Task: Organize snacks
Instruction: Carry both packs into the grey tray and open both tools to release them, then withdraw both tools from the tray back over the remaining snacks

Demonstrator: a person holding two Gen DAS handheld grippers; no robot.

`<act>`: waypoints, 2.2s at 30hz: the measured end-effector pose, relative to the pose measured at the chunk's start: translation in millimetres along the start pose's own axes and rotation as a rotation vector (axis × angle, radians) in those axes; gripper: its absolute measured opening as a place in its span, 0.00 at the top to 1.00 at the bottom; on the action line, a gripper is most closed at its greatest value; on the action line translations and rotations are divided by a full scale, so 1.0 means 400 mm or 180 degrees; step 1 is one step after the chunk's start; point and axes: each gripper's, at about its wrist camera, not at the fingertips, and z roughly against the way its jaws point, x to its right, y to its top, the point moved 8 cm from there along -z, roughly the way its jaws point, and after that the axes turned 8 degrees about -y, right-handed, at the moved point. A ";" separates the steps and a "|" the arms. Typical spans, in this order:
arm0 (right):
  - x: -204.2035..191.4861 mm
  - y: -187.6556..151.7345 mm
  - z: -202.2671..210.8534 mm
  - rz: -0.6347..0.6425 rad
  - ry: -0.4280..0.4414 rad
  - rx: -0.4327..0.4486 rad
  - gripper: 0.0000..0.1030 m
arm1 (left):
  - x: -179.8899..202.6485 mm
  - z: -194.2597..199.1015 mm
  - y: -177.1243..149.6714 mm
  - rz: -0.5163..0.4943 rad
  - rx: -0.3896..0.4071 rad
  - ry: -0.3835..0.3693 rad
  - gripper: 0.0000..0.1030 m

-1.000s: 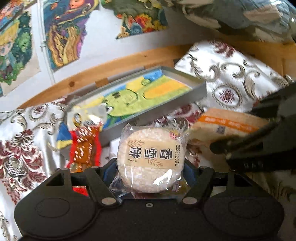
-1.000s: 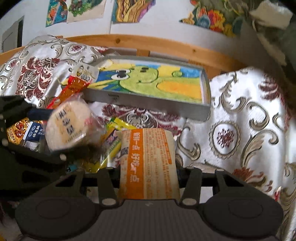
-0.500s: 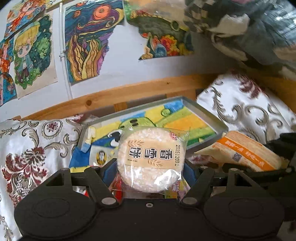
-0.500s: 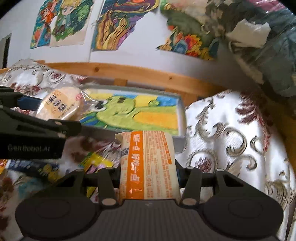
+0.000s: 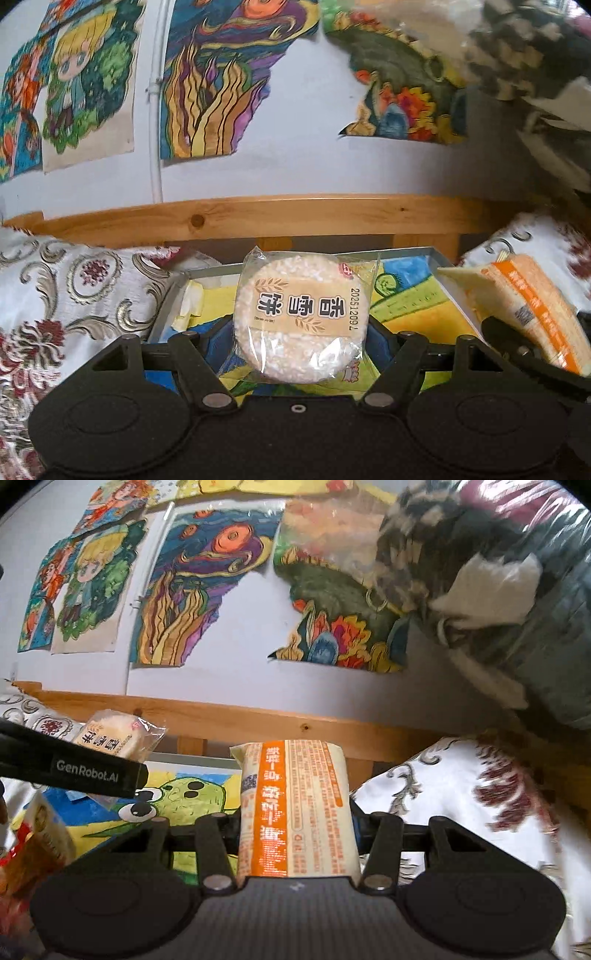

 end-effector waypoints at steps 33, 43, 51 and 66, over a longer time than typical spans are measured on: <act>-0.035 -0.076 -0.173 -0.0156 0.0165 -0.0284 0.44 | -0.037 -0.201 -0.082 0.0421 -0.0686 0.0053 0.27; -0.020 -0.057 -0.149 -0.0161 0.0093 -0.0241 0.05 | -0.056 -0.151 -0.055 0.0543 -0.0520 0.0177 0.05; -0.013 0.011 -0.057 -0.0120 0.0034 -0.0087 0.00 | -0.027 -0.045 -0.003 0.0528 -0.0262 0.0087 0.01; 0.041 0.076 0.204 -0.0063 -0.0038 -0.0069 0.00 | -0.038 0.229 0.040 0.0522 -0.0044 0.0073 0.01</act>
